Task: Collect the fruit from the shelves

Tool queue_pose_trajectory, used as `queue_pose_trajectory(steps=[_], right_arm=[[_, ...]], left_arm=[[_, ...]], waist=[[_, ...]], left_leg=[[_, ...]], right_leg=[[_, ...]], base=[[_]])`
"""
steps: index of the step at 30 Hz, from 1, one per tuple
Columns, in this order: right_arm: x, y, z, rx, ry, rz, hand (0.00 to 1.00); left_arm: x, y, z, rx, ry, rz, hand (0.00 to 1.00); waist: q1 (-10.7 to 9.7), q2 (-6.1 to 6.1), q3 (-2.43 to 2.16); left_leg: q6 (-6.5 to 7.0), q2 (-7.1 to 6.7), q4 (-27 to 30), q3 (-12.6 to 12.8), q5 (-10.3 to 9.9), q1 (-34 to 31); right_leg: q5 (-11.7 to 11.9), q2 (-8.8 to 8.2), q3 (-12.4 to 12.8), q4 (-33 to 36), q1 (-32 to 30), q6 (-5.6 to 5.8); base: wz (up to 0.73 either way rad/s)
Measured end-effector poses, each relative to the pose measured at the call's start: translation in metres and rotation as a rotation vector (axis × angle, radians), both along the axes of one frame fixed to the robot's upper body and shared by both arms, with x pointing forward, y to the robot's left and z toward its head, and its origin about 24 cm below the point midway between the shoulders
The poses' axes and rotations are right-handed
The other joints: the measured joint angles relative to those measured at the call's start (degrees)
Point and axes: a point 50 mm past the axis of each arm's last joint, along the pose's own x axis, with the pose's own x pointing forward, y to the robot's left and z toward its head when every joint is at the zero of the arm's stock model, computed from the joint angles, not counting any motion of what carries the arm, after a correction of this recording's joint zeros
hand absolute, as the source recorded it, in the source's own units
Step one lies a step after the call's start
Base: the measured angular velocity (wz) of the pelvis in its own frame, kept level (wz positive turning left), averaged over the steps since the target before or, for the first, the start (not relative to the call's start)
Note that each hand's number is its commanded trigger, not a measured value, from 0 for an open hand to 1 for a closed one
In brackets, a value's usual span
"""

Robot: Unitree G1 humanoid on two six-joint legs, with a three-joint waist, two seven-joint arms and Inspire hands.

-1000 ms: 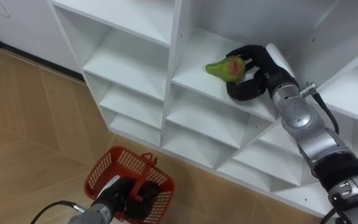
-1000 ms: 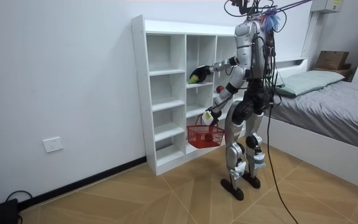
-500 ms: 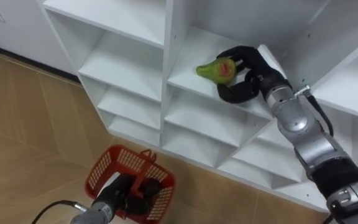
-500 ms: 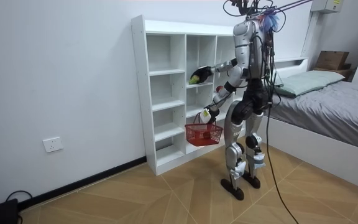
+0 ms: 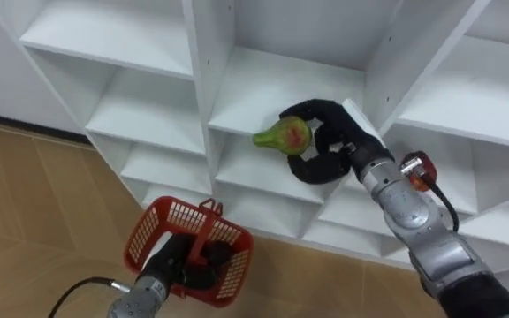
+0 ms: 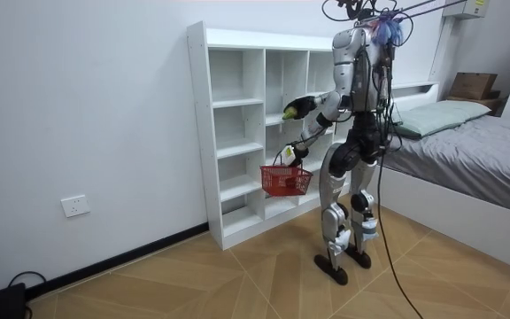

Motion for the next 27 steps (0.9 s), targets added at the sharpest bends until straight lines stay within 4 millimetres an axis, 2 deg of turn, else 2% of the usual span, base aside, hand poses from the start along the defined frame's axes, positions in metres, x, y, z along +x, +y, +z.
queue_pose_trajectory(steps=[8,12,17,21,27], right_arm=[[-0.016,0.005,-0.008,0.055,0.052,0.045,1.00],[-0.026,0.004,-0.019,0.054,0.097,0.052,1.00],[-0.044,0.008,-0.037,0.049,0.177,0.084,1.00],[-0.046,0.011,-0.039,0.054,0.193,0.110,1.00],[-0.051,0.016,-0.045,0.033,0.223,0.147,1.00]], left_arm=[[0.001,-0.005,0.001,-0.003,-0.019,0.000,1.00],[0.001,-0.008,0.001,-0.017,-0.030,0.003,1.00],[0.003,-0.011,0.003,-0.027,-0.042,-0.001,1.00],[0.006,-0.015,0.006,-0.047,-0.063,-0.002,1.00],[0.008,-0.021,0.009,-0.076,-0.083,-0.011,1.00]], waist=[[-2.02,0.79,0.06],[-2.76,0.92,0.00],[-3.27,1.03,-0.01],[-3.75,1.35,-0.19],[-3.81,1.34,-0.20]], left_leg=[[0.00,0.64,-1.58,2.43,0.00,3.06],[0.01,0.81,-1.81,3.55,-0.02,3.57],[0.04,0.93,-1.56,3.56,-0.06,3.17],[0.02,1.01,-1.52,3.64,-0.05,3.31],[0.00,1.20,-1.73,4.45,-0.06,3.63]], right_leg=[[0.23,0.40,2.71,-0.05,1.35,-0.38],[0.33,0.50,3.17,-0.15,1.51,-0.54],[0.42,0.55,3.23,-0.13,1.10,-0.68],[0.48,0.61,3.26,-0.09,1.17,-0.78],[0.58,0.83,4.42,-0.08,1.17,-0.93]], base=[[-0.18],[-0.11],[-0.02],[0.00],[-0.06]])
